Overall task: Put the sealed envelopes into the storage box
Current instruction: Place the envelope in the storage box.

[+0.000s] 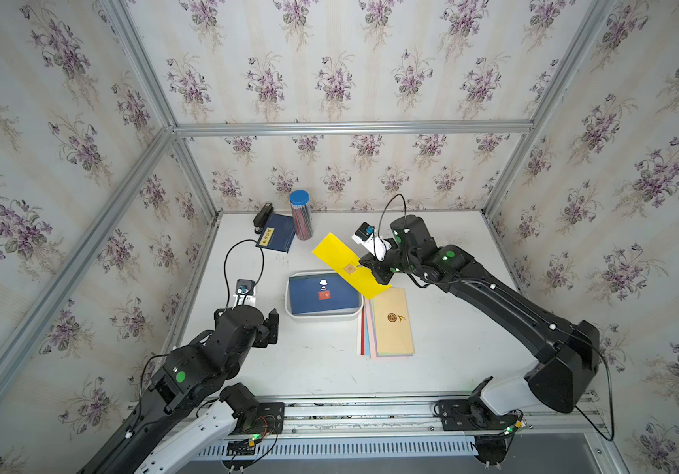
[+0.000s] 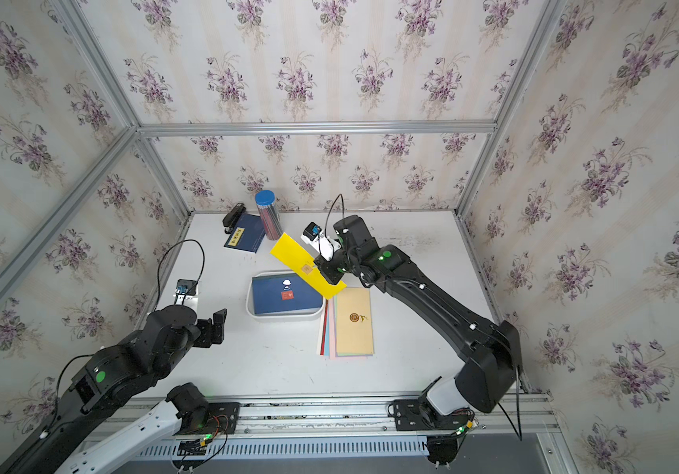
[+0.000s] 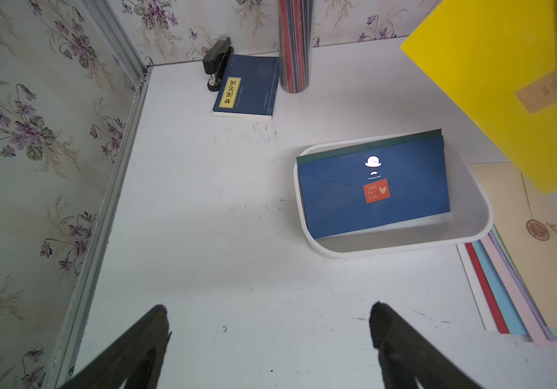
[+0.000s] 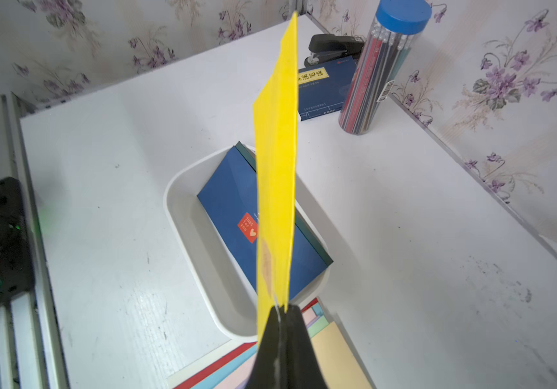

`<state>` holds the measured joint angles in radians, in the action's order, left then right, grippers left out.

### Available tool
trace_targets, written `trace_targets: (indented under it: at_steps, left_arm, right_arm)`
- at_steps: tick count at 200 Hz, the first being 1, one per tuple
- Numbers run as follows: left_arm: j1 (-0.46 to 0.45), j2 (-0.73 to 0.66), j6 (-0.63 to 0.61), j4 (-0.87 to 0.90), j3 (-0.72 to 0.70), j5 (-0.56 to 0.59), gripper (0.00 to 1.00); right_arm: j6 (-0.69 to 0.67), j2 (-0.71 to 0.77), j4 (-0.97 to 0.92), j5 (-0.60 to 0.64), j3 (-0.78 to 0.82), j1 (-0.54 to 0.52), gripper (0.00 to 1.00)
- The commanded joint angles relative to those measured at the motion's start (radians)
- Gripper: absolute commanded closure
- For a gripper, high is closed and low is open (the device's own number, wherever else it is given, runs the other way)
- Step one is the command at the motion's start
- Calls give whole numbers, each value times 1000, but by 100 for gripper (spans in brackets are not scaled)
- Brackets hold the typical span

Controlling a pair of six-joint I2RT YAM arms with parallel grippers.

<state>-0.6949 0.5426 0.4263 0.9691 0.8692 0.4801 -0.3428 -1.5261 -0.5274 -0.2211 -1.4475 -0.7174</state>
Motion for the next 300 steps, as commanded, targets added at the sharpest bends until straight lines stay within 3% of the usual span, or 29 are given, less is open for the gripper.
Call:
trace_targets:
  at_steps: [1, 62, 101, 200, 272, 300]
  left_arm:
    - [-1, -54, -24, -71, -17, 43, 4]
    - [-1, -90, -6, -55, -17, 76, 3]
    - [-1, -98, -8, -52, -14, 77, 3]
    - [-1, -89, -4, -43, -10, 77, 3]
    - [0, -84, -4, -34, -3, 72, 2]
    - [-2, -81, -3, -31, 0, 72, 2]
  right_arm:
    - [-155, -73, -105, 40, -96, -39, 100]
    - [-371, -298, -204, 126, -286, -151, 100]
    - [-429, -376, -227, 152, -327, -180, 100]
    - [-490, -475, -261, 155, -337, -222, 100]
    - [-460, -538, -252, 176, -359, -224, 100]
    - [-427, -557, -231, 207, -377, -220, 87]
